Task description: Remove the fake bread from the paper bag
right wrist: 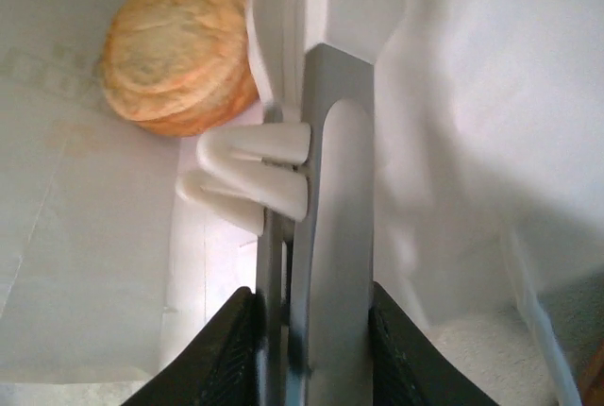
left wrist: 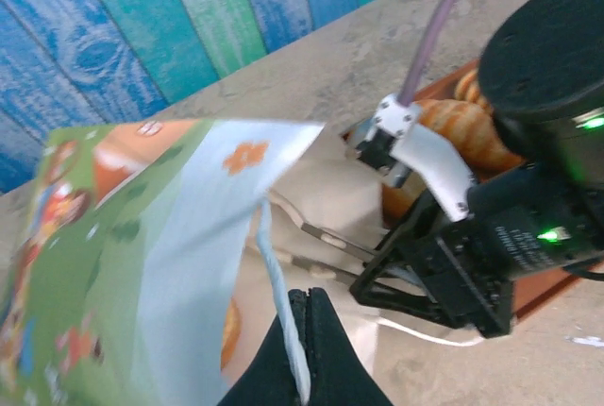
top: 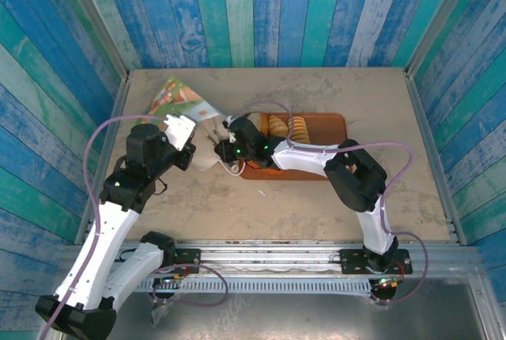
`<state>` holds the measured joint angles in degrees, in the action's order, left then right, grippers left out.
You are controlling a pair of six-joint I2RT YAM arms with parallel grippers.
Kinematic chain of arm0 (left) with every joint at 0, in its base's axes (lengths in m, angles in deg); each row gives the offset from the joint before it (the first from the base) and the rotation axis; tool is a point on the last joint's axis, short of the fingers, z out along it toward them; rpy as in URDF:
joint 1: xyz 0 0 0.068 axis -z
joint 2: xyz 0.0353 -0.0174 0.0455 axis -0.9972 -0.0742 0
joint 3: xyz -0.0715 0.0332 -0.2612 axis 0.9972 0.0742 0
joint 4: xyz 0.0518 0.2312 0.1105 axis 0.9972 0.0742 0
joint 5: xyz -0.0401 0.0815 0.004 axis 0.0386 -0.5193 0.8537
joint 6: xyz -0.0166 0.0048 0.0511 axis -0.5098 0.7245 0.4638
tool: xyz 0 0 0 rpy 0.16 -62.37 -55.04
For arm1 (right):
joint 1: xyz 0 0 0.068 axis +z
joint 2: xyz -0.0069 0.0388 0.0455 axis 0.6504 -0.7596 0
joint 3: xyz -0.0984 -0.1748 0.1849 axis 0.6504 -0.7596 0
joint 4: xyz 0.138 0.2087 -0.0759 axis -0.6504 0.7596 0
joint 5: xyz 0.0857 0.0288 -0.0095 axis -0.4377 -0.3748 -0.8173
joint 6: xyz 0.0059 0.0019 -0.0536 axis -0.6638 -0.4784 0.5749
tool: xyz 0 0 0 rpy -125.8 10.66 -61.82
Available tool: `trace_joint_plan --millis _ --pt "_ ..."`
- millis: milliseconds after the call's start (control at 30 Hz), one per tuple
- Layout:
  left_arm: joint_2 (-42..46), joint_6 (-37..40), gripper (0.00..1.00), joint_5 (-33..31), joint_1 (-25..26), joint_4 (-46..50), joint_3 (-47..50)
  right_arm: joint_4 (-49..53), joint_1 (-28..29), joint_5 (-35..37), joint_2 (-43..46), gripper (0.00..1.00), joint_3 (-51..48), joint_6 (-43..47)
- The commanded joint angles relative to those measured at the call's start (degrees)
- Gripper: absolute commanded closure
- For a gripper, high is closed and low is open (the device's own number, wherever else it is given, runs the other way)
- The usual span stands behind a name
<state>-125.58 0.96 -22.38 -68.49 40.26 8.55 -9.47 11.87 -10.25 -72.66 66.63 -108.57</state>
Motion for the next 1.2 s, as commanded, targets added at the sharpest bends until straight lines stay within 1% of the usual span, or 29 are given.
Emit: trace_joint_plan --millis 0,100,200,267,333,433,533,600,667,733,900,1000,1167 --pt "1.06 -1.14 1.0 -5.3 0.15 -0.9 -1.16 -1.75 1.69 -3.68 3.35 0.68 -0.34 1.14" --pt "1.59 -1.99 1.0 -5.58 0.14 -2.76 -0.54 0.28 3.38 -2.48 4.02 0.67 -0.63 2.71" --pt "1.73 -2.99 1.0 -3.01 0.15 -4.79 0.08 0.71 4.11 -1.71 3.2 0.66 -0.08 2.7" --pt "1.46 -3.41 1.0 -1.54 0.15 -5.61 0.27 0.73 4.24 -3.07 2.01 0.67 0.74 2.24" --pt "0.97 -4.02 1.0 -1.41 0.15 -5.71 0.06 0.47 4.42 -3.5 1.53 0.67 0.74 1.88" --pt "0.68 -4.58 1.0 -1.49 0.15 -6.01 0.01 0.56 4.59 -3.98 2.36 0.64 -0.32 2.05" --pt "1.03 -5.17 1.0 -2.17 0.15 -6.81 0.57 1.52 5.29 -2.28 4.79 0.61 -2.69 3.89" --pt "1.32 -5.51 1.0 -2.22 0.15 -7.57 1.23 3.92 6.57 0.66 5.56 0.57 -3.79 7.01" --pt "1.63 -6.34 1.0 -2.21 0.15 -8.85 2.2 7.35 8.33 4.26 5.52 0.49 -4.36 10.74" --pt "1.71 -6.78 1.0 -1.54 0.15 -10.04 3.16 9.91 10.01 6.05 5.25 0.45 -4.25 14.91" --pt "1.08 -7.77 1.0 0.45 0.15 -11.85 4.46 15.79 15.12 18.71 3.61 0.34 -3.46 23.89" --pt "0.64 -8.69 1.0 0.87 0.14 -12.58 4.83 17.81 16.75 23.43 2.22 0.29 -2.48 25.27" --pt "0.26 -9.55 1.0 1.38 0.15 -13.6 5.86 22.32 17.93 25.65 -1.28 0.27 2.19 25.75"
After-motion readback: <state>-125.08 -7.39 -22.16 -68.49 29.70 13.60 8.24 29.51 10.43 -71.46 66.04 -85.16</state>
